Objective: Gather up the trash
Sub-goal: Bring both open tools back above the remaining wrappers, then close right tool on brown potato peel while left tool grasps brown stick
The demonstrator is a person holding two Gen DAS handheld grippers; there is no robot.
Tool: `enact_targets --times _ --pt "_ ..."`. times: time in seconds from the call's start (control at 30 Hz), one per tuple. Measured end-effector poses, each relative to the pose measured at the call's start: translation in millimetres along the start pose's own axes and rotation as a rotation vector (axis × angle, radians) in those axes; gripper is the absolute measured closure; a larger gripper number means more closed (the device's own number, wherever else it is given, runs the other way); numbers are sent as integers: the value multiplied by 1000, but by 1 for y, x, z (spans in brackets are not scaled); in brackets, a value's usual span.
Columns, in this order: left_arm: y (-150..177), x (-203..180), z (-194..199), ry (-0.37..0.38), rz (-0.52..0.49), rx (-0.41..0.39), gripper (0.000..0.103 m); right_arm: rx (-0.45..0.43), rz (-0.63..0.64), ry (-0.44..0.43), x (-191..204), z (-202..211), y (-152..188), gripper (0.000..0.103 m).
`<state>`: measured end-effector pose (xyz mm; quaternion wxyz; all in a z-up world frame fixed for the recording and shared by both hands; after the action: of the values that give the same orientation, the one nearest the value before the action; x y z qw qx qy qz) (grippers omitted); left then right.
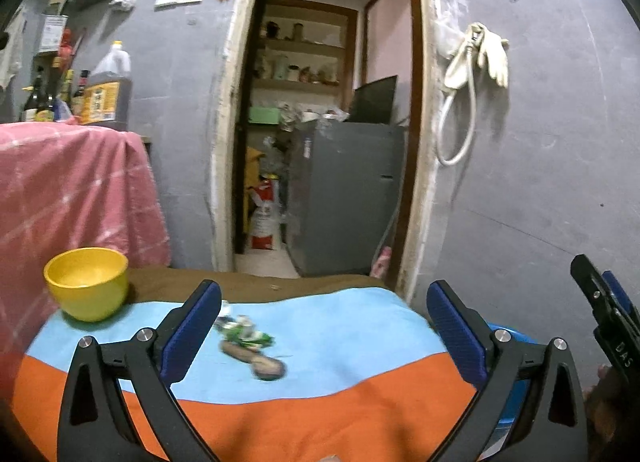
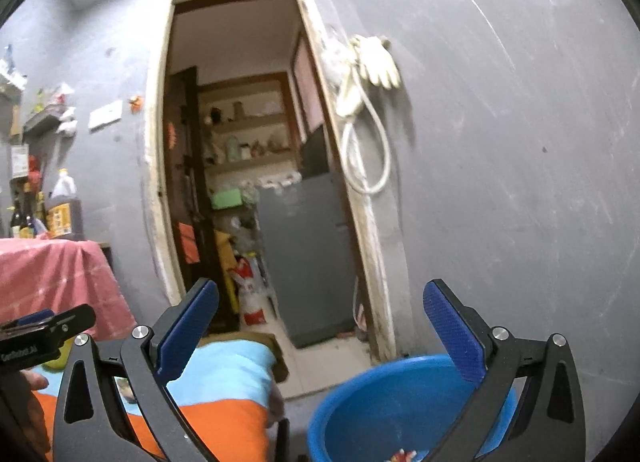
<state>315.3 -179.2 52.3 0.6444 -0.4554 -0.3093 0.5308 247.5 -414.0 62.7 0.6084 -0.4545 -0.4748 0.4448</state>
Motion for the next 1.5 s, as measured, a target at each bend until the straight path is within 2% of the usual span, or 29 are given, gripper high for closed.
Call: enact_targets --times 0.17,0.33,0.63,0.9,1.3,1.5 --pt "0 28 12 -47 14 -19 2 -41 45 -47 31 3 -4 0" --pt "2 53 25 -94 34 -39 2 -32 78 -84 57 0 -3 0" --pt "11 99 35 -166 31 -61 2 38 111 -185 108 -13 7 0" --pt "27 142 27 -213 47 -23 2 129 134 -250 140 -27 23 0" --pt "42 172 -6 -214 57 94 2 445 134 -305 163 -78 81 0" --pt "52 175 -41 -151 61 233 2 614 107 -353 170 -103 105 0"
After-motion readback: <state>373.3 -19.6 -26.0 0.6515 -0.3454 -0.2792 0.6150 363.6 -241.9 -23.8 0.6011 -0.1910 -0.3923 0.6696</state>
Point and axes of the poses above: each gripper's, at about its wrist camera, not at the fingertips, and z roughly against the way its jaws point, x to its left, y to its underside, the point moved 10 cm from there along -z, roughly the way its jaws point, and after that the axes turned 9 degrees about x, right-handed, at the moved point
